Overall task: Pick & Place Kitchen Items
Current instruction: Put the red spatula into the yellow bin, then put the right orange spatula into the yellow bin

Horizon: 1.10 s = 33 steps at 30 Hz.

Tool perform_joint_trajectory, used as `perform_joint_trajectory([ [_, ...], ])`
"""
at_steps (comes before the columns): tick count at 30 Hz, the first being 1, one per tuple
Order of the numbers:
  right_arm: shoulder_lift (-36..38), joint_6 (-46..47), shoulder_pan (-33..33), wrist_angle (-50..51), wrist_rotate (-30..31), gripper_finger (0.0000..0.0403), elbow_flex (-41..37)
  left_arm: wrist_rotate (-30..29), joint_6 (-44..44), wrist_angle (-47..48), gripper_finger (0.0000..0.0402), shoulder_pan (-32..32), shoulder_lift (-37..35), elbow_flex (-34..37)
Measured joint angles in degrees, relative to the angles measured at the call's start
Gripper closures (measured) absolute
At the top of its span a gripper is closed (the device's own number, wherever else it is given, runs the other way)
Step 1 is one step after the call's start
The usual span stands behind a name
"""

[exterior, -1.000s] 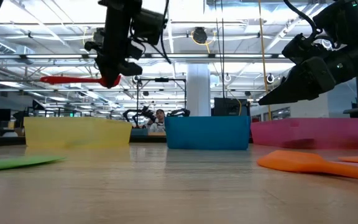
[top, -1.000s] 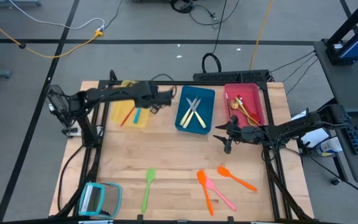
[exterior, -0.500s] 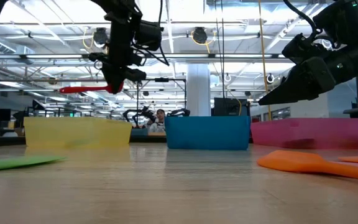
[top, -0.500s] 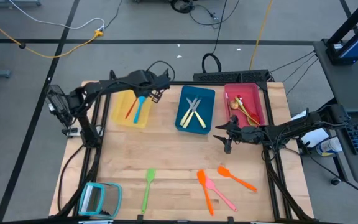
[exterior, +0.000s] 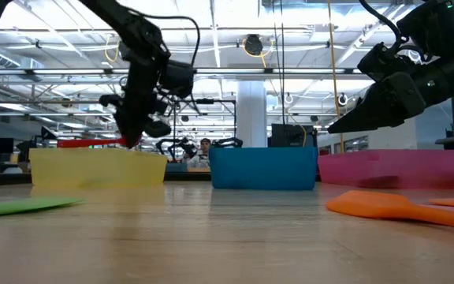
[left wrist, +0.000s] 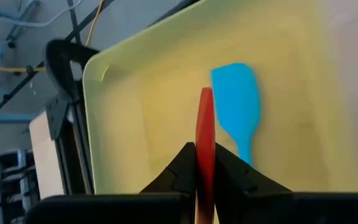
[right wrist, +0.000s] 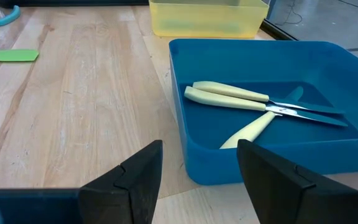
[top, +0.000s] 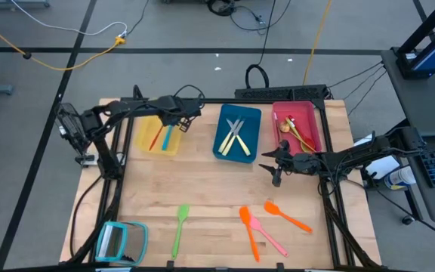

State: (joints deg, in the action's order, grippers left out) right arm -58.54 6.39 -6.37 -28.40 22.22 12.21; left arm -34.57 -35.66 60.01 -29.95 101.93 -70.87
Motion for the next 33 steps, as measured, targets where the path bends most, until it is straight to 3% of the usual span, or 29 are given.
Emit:
perform_joint_trajectory([
  [11,0.00,0.00,0.02,0.04,0.00,0.0202,0.00,2.01,-0.42,-4.43,0.0371,-4.60,0.00,5.46],
  [22,0.00,0.00,0.02,0.04,0.00,0.0202,0.00,1.72,-0.53,-7.65,0.0369,-7.29,0.00,6.60],
  [33,0.00,0.00,0.01,0.09,0.00,0.0202,0.00,1.67,-0.77,-7.73,0.0318,-7.62,0.02,6.60],
])
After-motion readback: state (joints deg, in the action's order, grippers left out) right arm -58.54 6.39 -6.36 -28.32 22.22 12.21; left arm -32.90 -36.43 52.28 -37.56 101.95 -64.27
